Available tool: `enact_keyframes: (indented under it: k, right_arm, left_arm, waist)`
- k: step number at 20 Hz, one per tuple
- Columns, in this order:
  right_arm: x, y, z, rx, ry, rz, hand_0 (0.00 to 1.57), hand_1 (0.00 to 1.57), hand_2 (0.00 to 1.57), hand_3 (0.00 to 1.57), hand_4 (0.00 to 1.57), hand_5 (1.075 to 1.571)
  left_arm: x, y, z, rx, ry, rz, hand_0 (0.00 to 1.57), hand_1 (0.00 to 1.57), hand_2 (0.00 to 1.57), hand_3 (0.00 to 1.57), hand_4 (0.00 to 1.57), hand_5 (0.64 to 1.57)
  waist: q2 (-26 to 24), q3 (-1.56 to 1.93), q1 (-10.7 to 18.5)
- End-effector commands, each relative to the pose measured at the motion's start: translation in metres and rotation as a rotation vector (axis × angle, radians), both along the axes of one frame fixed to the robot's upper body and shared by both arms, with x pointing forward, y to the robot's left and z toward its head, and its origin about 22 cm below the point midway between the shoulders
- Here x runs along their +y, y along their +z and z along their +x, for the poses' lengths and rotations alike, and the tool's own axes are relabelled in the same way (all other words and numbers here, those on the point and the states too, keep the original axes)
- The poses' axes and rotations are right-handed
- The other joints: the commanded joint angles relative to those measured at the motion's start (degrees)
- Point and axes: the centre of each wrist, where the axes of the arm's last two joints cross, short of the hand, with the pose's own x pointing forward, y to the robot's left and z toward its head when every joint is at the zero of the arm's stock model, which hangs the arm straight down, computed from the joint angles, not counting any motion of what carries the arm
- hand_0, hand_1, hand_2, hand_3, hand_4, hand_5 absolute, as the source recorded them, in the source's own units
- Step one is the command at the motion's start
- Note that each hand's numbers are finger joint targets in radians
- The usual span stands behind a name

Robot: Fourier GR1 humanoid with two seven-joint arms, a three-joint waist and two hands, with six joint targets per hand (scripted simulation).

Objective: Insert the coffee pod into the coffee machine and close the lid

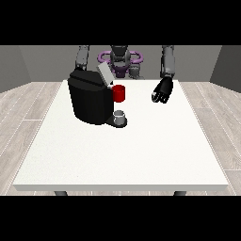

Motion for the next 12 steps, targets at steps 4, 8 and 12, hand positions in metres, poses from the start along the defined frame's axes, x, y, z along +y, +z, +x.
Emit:
enact_keyframes:
  k: [4,8,12]
  right_arm:
    - [-0.015,-0.017,-0.001,0.044,-0.068,-0.011,0.0,0.0,0.0,0.0,0.0,1.571]
    - [-0.037,-0.026,-0.007,0.073,-0.042,-0.033,0.0,0.0,0.0,0.0,0.0,1.571]
    - [-0.002,-0.02,0.001,0.047,-0.036,-0.011,0.0,0.0,0.0,0.0,0.0,1.571]
  left_arm:
    - [-0.02,0.029,0.021,-0.013,-0.09,-0.187,1.43,1.43,1.42,1.35,0.49,1.571]
    - [-0.029,0.036,0.025,0.018,-0.093,-0.196,1.42,1.42,1.41,1.33,0.52,1.571]
    - [-0.05,0.06,0.042,0.041,-0.106,-0.185,1.37,1.37,1.38,1.33,0.5,1.571]
  waist:
    - [-2.79,0.0,2.66]
    - [-4.77,0.01,2.74]
    - [-4.77,0.01,1.9]
